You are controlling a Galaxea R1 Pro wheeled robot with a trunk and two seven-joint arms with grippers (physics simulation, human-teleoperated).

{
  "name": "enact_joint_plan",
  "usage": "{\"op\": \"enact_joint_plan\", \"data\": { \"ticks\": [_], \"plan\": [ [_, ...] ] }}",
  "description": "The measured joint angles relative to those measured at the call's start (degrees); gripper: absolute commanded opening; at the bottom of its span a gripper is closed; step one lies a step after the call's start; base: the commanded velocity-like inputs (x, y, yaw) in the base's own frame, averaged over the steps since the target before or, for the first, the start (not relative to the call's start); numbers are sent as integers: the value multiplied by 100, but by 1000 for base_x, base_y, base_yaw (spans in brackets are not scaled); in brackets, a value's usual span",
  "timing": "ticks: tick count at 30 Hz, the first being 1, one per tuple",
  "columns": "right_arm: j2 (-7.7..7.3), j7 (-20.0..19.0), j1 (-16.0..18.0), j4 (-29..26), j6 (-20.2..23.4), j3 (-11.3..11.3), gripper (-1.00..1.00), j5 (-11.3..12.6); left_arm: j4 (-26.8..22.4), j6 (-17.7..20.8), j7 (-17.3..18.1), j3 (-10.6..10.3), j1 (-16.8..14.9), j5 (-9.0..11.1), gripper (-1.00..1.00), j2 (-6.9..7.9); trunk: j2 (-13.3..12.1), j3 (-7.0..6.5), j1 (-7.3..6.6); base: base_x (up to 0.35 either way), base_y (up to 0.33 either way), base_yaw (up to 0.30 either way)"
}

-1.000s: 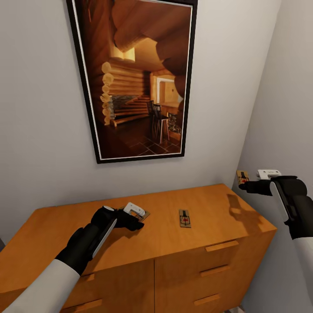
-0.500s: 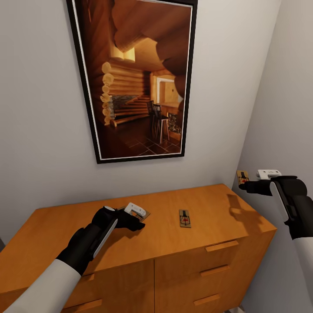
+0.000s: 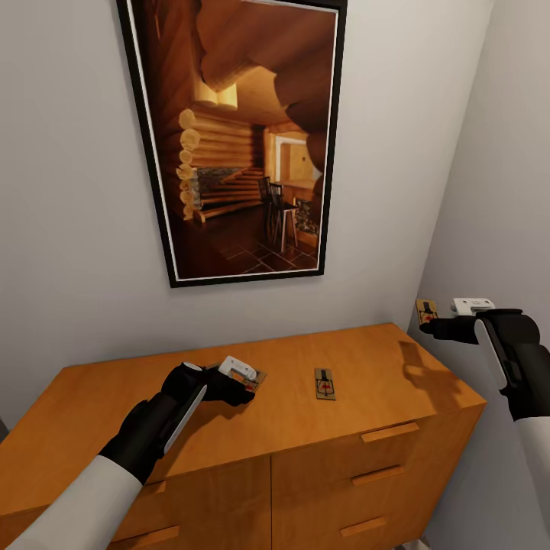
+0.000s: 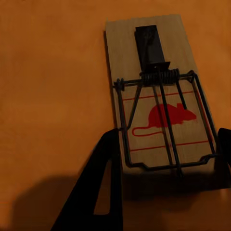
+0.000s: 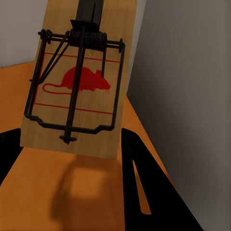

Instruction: Take the four mousetraps from the cabinet in the bathroom and place them on the bathroom floor. Make sure all four end up on the same floor surface, and ensure that at least two of them are either under or directly next to the same bathroom sink.

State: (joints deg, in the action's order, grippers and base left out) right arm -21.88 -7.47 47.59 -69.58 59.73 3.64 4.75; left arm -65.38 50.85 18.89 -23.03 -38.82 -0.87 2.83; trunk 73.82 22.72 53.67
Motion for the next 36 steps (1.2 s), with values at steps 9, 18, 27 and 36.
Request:
{"op": "enact_joint_plan", "data": {
  "ticks": [9,18,27,36],
  "plan": [
    [0,0,0,0,0,-3,-100,3,11,-14,10,12,0,3,-100,0,0,0,0,0,0,0],
    [0,-8,0,0,0,0,-100,-8,-758,108,51,348,2,-39,-100,-181,0,1,0,0,0,0],
    [0,-10,0,0,0,0,-100,-9,-996,271,53,513,3,-53,-100,-153,-1,1,0,0,0,0],
    [0,-1,0,0,0,0,-100,-8,-1012,288,53,559,3,-54,-100,-118,-1,1,0,0,0,0]
  ]
}}
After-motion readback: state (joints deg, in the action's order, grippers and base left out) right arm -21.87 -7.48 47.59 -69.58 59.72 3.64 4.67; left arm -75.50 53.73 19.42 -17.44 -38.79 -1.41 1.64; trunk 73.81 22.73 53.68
